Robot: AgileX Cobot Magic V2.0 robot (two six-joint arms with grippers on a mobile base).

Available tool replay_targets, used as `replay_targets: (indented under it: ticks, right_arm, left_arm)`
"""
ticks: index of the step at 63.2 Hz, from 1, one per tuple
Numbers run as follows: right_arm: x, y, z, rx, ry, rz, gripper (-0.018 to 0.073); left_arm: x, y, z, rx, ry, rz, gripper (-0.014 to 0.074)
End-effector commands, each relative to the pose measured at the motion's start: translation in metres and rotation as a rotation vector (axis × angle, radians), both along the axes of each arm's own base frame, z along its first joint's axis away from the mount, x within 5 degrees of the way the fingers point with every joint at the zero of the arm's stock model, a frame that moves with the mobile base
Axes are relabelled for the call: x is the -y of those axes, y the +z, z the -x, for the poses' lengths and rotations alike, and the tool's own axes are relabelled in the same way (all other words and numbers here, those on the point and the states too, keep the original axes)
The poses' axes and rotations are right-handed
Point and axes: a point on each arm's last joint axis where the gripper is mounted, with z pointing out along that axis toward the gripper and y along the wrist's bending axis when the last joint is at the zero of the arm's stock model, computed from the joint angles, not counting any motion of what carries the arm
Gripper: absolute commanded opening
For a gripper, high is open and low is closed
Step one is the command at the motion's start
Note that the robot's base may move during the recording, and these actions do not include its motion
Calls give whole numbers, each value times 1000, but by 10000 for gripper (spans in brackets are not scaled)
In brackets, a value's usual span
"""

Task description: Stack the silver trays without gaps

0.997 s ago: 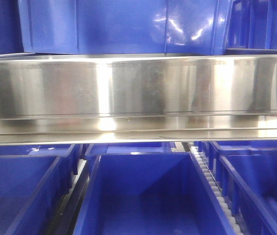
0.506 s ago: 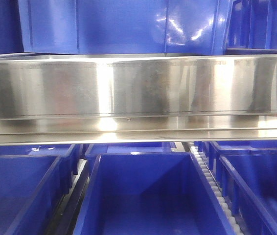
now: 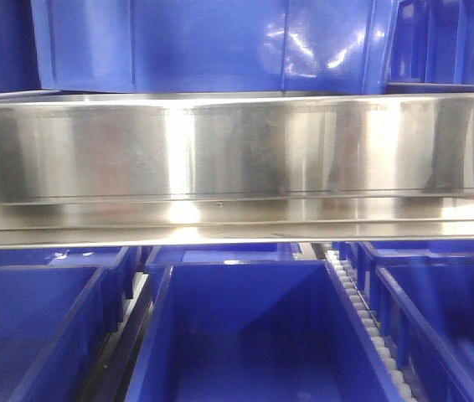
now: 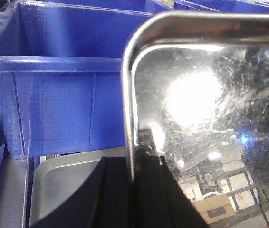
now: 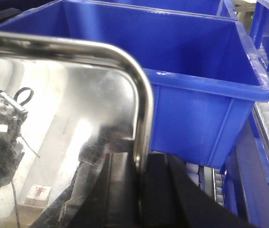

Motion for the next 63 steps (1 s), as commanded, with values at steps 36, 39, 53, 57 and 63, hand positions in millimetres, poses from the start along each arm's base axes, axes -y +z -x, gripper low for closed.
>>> replay_targets:
  ticks: [36, 39, 53, 57, 63]
  right_arm:
    - [-28, 17, 0, 173, 223, -126, -78]
    - [-29, 12, -3, 148, 207, -108, -78]
    - [-46, -20, -24, 53, 182, -33, -78]
    - [-51, -33, -31, 8, 161, 2, -78]
    - [-53, -54, -40, -74, 106, 70, -78]
  left_arm:
    - [7, 11, -1, 120, -54, -17, -18]
    - [8, 8, -5, 115, -49, -31, -18]
    - [3, -17, -36, 14, 28, -61, -18]
    - [1, -27, -46, -28, 54, -67, -18]
    - [-4, -40, -58, -78, 91, -80, -18]
